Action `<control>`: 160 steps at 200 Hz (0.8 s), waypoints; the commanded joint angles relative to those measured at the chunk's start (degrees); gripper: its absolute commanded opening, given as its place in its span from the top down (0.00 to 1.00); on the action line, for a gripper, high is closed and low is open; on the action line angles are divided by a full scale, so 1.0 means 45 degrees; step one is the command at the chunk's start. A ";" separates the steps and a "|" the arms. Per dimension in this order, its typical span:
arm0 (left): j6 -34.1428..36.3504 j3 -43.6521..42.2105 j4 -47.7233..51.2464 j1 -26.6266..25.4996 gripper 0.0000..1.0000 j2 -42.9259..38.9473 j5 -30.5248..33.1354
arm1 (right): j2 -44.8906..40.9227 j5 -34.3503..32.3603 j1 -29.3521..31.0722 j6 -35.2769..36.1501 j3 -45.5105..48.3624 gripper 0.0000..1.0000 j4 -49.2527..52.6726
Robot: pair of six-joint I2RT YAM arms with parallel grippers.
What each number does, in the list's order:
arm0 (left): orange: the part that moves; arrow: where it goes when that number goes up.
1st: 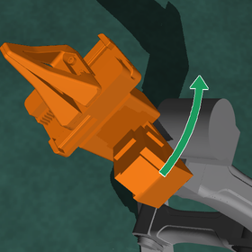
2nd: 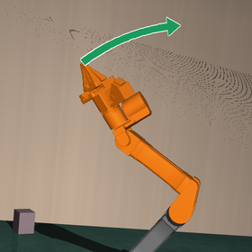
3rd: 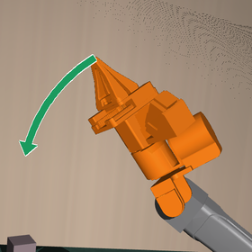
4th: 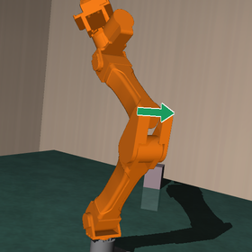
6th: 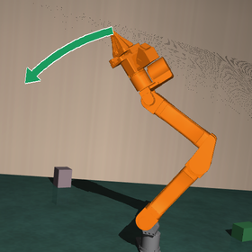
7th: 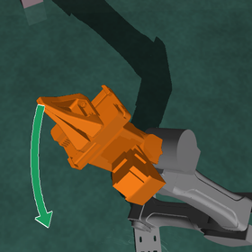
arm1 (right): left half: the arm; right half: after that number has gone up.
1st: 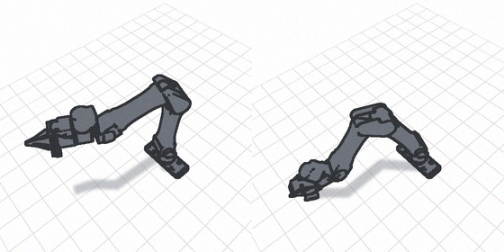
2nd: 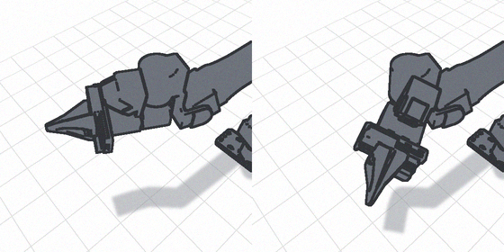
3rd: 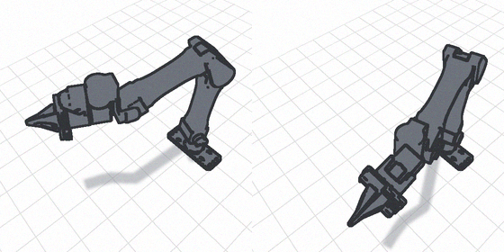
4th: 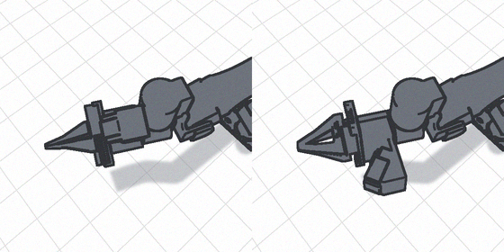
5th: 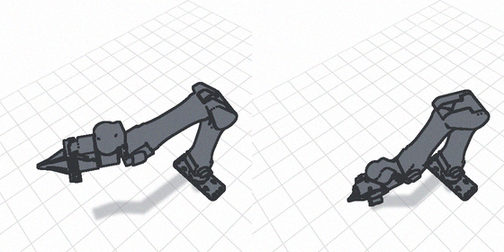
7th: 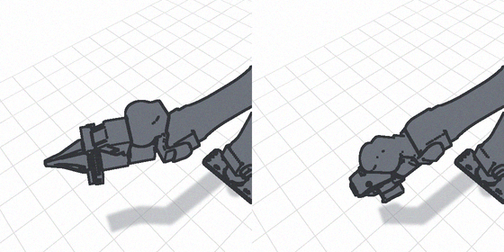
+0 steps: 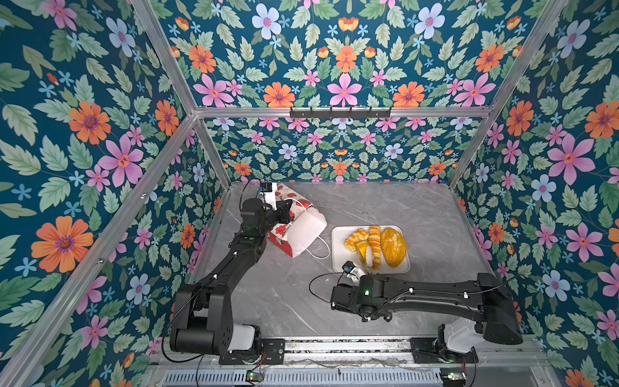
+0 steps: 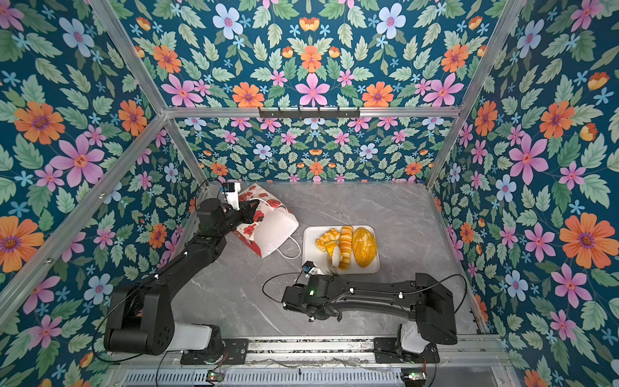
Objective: Take the fake bread out of the paper bag
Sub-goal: 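Withdraw the right gripper's tongs from the tray toward the robot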
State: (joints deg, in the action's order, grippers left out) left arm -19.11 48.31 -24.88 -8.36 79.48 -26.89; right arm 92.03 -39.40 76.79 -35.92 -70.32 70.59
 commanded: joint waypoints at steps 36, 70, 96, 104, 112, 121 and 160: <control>0.0075 0.0064 -0.0388 0.0022 1.00 -0.0051 -0.0087 | 0.0502 0.0745 0.0427 -0.0142 -0.0207 0.83 -0.0901; 0.0054 0.0045 -0.0408 0.0022 1.00 -0.0037 -0.0124 | 0.0525 0.0872 0.0550 -0.0259 -0.0280 0.76 -0.1008; 0.0053 0.0050 -0.0408 0.0022 1.00 -0.0063 -0.0118 | 0.0496 0.1163 0.0610 -0.0261 -0.0261 0.73 -0.1222; 0.0050 0.0052 -0.0408 0.0037 1.00 -0.0065 -0.0131 | 0.0471 0.1246 0.0611 -0.0274 -0.0251 0.73 -0.1304; 0.0048 0.0033 -0.0403 0.0022 1.00 -0.0067 -0.0118 | 0.0417 0.1325 0.0630 -0.0252 -0.0223 0.73 -0.1395; 0.0048 0.0013 -0.0408 0.0022 1.00 -0.0084 -0.0130 | 0.0371 0.1401 0.0630 -0.0259 -0.0232 0.72 -0.1481; 0.0031 -0.0053 -0.0446 0.0029 1.00 -0.0158 -0.0117 | 0.0137 0.1841 0.0634 -0.0193 -0.0136 0.71 -0.1869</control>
State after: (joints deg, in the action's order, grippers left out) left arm -19.14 48.14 -25.10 -8.36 79.13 -27.11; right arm 93.14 -35.99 79.66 -37.21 -71.26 64.45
